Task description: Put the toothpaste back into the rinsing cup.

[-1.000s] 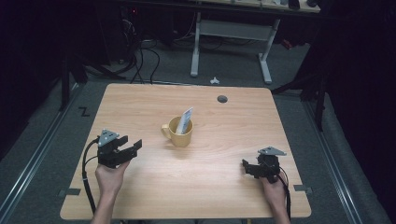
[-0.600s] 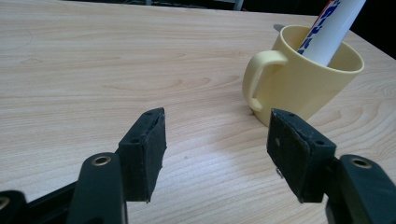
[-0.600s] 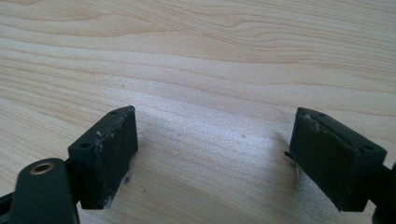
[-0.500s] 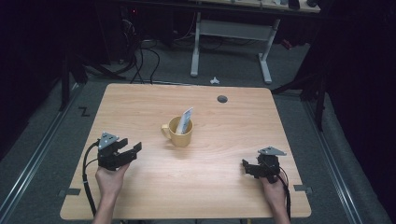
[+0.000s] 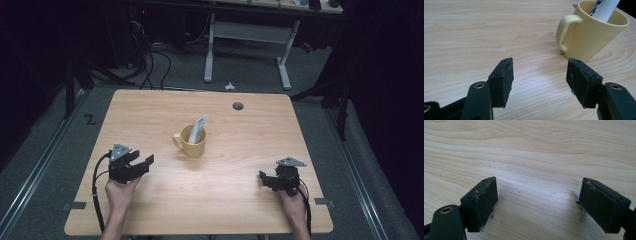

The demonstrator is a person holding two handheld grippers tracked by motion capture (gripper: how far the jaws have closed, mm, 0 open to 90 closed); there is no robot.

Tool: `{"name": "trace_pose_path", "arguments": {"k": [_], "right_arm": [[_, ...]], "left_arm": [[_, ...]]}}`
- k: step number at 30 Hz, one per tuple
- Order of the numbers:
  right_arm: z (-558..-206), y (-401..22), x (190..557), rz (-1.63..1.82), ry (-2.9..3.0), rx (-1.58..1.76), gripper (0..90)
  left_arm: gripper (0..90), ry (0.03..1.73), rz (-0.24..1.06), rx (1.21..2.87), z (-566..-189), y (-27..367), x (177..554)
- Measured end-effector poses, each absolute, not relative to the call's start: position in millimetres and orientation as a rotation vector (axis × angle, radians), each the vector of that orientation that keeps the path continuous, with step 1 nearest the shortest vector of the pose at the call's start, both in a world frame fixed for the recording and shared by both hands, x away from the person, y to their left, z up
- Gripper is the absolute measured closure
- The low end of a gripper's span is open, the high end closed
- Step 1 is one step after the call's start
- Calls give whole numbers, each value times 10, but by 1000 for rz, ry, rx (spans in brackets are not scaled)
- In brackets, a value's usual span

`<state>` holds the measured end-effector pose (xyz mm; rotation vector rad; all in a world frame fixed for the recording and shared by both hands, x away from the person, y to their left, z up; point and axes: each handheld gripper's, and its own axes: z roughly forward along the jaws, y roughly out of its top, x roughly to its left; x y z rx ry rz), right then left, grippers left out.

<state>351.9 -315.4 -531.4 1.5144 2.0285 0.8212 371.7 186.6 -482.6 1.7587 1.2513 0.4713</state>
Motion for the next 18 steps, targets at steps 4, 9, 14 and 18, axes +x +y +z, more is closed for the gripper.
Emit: {"name": "trace_pose_path", "arguments": {"k": [4, 9, 14, 18], "right_arm": [[-5314, -3154, 3518, 821, 2028, 1516, 153], [-5314, -3153, 3517, 821, 2027, 1519, 154], [-5314, -3154, 3518, 820, 2028, 1516, 154], [-5314, -3152, 3517, 821, 2027, 1520, 154]], "left_arm": [[394, 1250, 471, 1777, -4854, 1827, 3732], [395, 1248, 475, 1793, -4885, 1784, 3760], [398, 1247, 490, 1804, -4930, 1746, 3778], [410, 1264, 481, 1803, -4985, 1743, 3798]]}}
